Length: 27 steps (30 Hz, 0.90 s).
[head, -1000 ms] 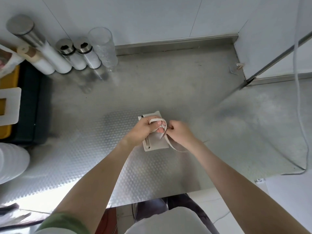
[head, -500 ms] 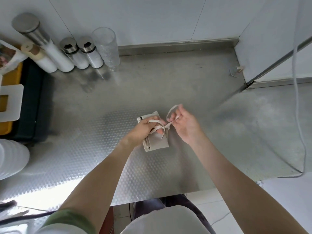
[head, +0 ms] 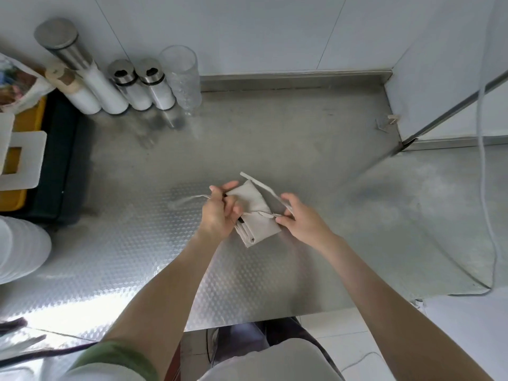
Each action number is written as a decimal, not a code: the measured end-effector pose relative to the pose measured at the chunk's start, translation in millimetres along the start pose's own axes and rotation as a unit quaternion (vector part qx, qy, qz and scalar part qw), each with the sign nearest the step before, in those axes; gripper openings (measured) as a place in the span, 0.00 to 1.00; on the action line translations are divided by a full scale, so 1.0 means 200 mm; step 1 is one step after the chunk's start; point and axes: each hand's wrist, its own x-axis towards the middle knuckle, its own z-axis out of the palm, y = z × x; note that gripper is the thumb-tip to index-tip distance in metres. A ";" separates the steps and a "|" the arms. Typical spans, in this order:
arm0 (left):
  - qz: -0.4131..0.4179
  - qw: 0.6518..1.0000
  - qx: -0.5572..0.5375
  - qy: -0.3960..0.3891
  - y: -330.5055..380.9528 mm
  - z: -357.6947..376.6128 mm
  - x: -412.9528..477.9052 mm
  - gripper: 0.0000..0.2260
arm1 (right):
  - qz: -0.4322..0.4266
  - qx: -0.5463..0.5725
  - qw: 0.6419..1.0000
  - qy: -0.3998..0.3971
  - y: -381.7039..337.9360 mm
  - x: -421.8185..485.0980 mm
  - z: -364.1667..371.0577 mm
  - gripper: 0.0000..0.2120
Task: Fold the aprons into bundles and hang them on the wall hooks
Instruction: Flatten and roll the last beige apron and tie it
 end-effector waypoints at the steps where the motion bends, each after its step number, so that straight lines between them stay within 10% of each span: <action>1: 0.001 1.000 0.019 0.011 0.01 -0.01 0.00 0.24 | 0.001 -0.009 1.000 -0.002 0.00 0.00 0.01 0.22; 14: 0.120 0.943 0.311 0.004 -0.01 -0.05 -0.05 0.11 | 0.053 0.069 0.988 0.124 0.05 0.02 -0.02 0.32; 18: 0.128 0.935 0.331 -0.009 0.00 -0.08 -0.04 0.09 | 0.015 -0.191 0.968 0.164 0.02 0.02 -0.04 0.45; 23: 0.136 0.908 0.392 -0.049 -0.01 -0.09 -0.04 0.05 | -0.214 -0.290 0.930 0.076 -0.02 0.05 0.02 0.09; 27: 0.102 0.879 0.454 -0.100 0.01 -0.10 -0.06 0.19 | -0.107 -0.103 0.989 -0.010 -0.06 0.03 0.00 0.09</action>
